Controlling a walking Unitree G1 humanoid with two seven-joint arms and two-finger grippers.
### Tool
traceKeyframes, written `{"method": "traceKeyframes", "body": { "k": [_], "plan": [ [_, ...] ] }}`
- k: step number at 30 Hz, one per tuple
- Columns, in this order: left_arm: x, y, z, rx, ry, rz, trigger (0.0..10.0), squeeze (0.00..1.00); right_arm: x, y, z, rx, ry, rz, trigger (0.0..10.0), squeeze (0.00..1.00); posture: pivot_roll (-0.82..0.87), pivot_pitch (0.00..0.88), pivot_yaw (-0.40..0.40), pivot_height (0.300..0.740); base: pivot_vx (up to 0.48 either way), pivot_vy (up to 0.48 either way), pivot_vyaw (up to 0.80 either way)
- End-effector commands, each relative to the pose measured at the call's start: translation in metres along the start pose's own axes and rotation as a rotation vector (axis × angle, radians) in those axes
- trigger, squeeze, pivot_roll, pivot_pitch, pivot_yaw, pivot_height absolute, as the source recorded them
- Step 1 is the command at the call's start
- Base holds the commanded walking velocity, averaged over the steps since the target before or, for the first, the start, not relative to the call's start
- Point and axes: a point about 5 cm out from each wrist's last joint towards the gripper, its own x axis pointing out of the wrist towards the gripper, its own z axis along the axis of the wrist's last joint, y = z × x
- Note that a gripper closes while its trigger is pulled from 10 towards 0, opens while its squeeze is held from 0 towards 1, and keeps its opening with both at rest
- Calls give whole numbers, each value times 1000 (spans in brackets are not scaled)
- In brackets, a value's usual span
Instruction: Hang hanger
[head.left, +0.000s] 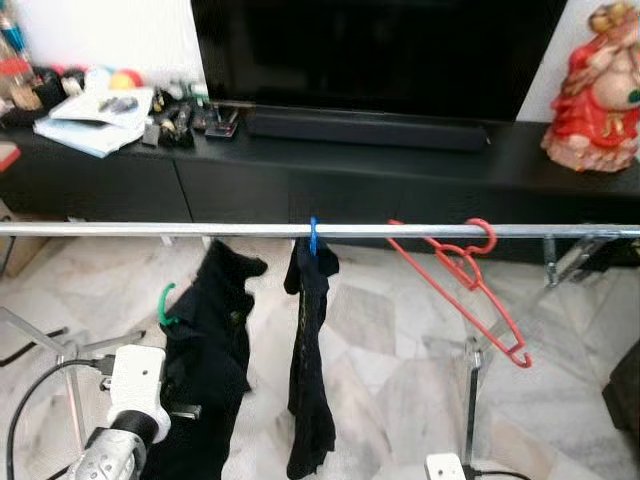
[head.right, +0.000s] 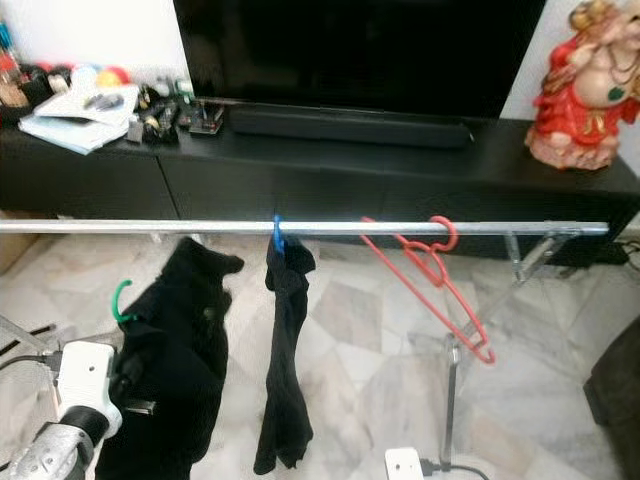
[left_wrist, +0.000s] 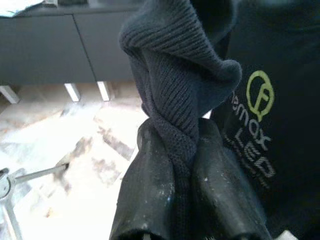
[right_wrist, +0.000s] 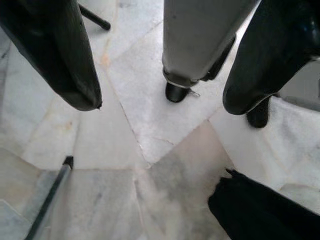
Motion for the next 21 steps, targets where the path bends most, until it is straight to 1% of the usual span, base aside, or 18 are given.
{"method": "traceKeyframes", "body": {
  "k": [1, 21],
  "plan": [
    [-2, 4, 5, 15, -29, 11, 10000, 0, 0, 3, -4, 23, 11, 4, 10000, 0, 5, 72, 6, 740, -277, 0, 0],
    [-1, 4, 6, 15, -31, 15, 10000, 0, 0, 3, -6, 19, 17, 5, 10000, 0, 7, 68, 4, 740, -280, 0, 0]
  ]
}}
